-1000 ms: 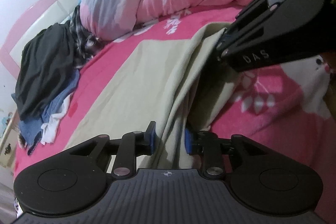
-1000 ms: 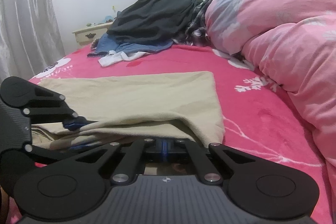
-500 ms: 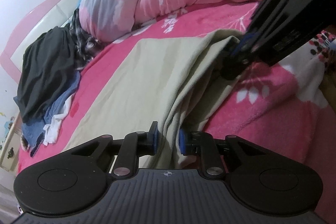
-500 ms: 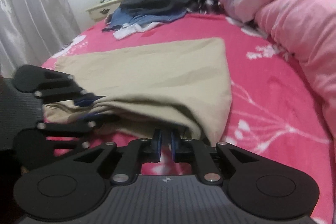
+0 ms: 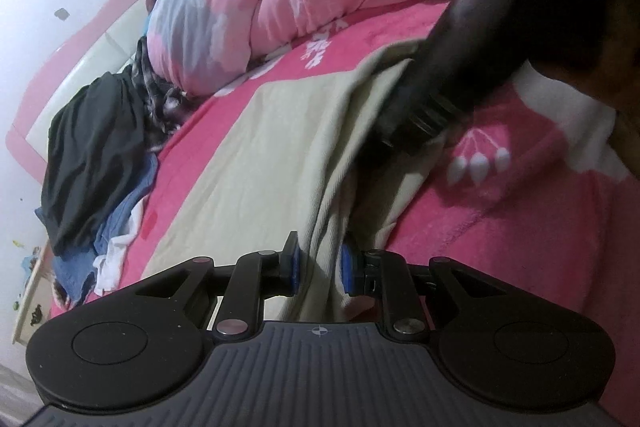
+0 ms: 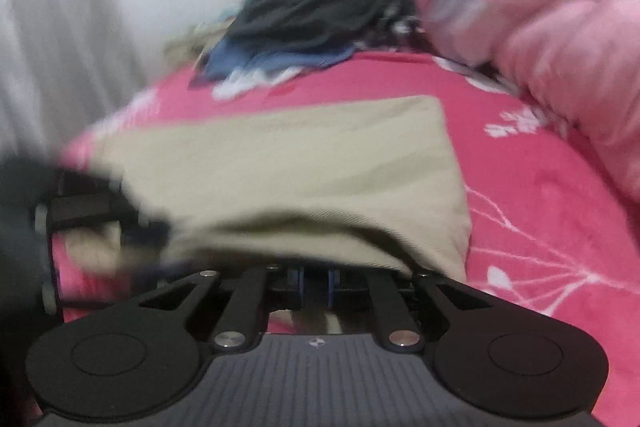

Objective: Fold clothes

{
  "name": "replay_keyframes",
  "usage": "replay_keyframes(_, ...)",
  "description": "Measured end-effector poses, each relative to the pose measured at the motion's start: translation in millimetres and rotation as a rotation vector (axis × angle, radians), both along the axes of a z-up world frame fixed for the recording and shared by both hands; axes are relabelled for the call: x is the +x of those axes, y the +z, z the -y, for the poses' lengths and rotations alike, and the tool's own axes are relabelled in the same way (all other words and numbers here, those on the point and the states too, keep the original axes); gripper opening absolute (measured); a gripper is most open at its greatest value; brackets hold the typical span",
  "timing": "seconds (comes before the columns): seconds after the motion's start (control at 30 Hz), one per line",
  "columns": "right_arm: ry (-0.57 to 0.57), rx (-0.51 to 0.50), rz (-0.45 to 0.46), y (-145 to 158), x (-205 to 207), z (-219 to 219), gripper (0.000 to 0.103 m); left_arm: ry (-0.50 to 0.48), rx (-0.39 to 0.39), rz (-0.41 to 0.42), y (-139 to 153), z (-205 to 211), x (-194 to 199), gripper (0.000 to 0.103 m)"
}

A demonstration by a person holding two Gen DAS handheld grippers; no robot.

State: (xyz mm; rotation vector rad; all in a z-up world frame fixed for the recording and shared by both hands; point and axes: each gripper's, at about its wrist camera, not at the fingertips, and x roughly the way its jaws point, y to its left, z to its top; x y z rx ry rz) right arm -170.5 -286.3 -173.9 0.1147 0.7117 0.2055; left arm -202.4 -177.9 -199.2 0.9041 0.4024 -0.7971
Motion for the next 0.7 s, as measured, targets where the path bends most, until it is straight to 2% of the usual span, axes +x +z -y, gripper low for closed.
replay_keyframes(0.1, 0.024, -0.03, -0.013, -1, -5, -1, 0.011, -0.002, 0.001, 0.004, -2, 1, 0, 0.019)
replay_keyframes(0.17, -0.019, -0.044, 0.019, 1, -4, 2, 0.009, -0.009, 0.006, 0.014, -3, 1, -1, 0.02)
replay_keyframes(0.23, -0.048, -0.001, 0.026, 5, 2, 8, 0.007, -0.028, 0.017, 0.035, -5, 1, -4, 0.022)
replay_keyframes(0.33, -0.035, 0.038, -0.015, 5, 6, 14, 0.01, -0.05, 0.017, 0.03, 0, -3, -3, 0.036)
replay_keyframes(0.4, -0.005, 0.041, -0.05, 5, 0, 18, 0.011, -0.044, 0.004, -0.011, 8, -8, 0, 0.055)
replay_keyframes(0.47, 0.002, 0.051, -0.061, 10, -9, 23, 0.023, -0.039, -0.016, -0.079, 19, -15, 5, 0.065)
replay_keyframes(0.5, 0.007, 0.059, -0.063, 13, -14, 25, 0.025, -0.036, -0.031, -0.117, 24, -19, 8, 0.068)
replay_keyframes(0.6, 0.023, 0.108, -0.082, 21, -20, 28, 0.026, -0.038, -0.084, -0.214, 38, -30, 13, 0.069)
replay_keyframes(0.7, 0.04, 0.234, -0.128, 20, -13, 30, 0.026, -0.054, -0.1, -0.245, 38, -34, 13, 0.065)
